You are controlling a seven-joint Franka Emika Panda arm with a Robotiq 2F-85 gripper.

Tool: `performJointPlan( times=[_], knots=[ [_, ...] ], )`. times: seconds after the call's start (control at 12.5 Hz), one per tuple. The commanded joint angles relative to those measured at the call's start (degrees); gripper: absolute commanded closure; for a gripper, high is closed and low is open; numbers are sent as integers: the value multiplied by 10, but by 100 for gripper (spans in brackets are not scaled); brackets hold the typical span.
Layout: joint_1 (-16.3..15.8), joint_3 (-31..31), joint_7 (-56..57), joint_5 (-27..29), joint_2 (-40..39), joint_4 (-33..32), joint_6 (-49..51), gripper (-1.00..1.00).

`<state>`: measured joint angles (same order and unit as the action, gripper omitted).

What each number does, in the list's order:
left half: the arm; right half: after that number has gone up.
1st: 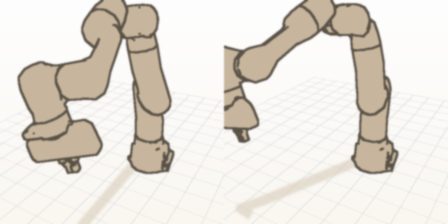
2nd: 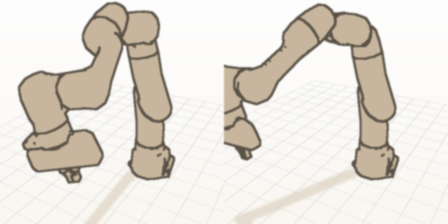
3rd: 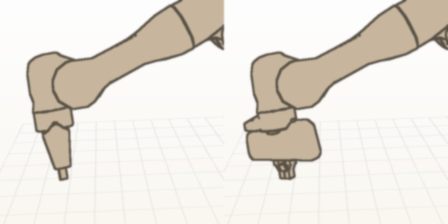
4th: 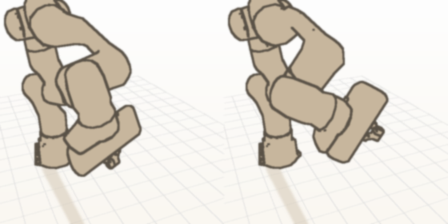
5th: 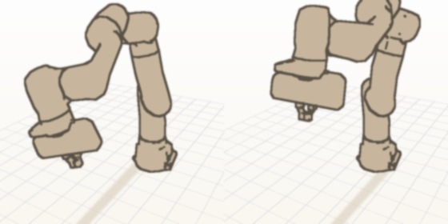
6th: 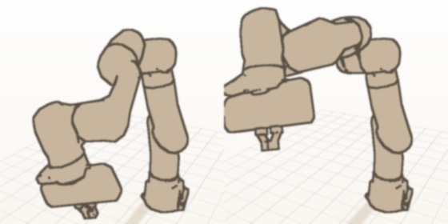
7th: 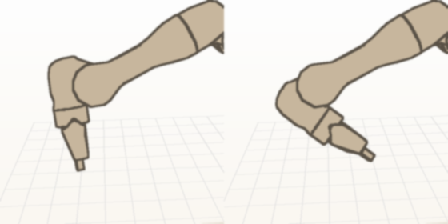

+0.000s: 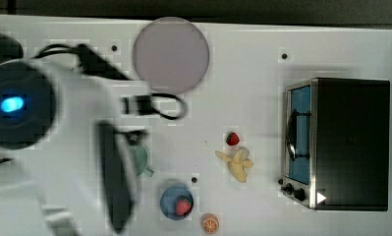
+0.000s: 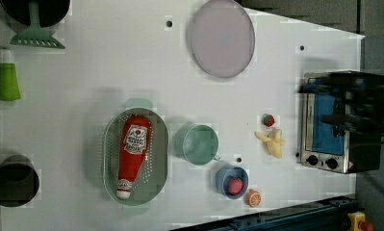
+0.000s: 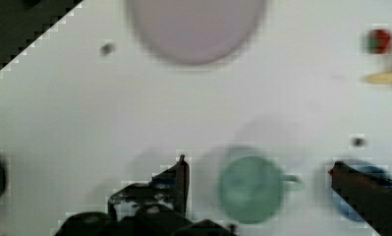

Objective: Pick Ketchup from the table and place it in strainer.

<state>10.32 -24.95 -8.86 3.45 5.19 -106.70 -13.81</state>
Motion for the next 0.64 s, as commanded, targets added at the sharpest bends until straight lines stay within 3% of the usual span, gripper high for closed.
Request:
performJointPlan(
  times=[0.08,0.4,0.64],
  knots=[
    [25,51,36,1,3,52,87,-100],
    [26,126,88,-21,-15,98,107,-100],
    [26,142,88,-27,-23,98,107,-100]
  ],
)
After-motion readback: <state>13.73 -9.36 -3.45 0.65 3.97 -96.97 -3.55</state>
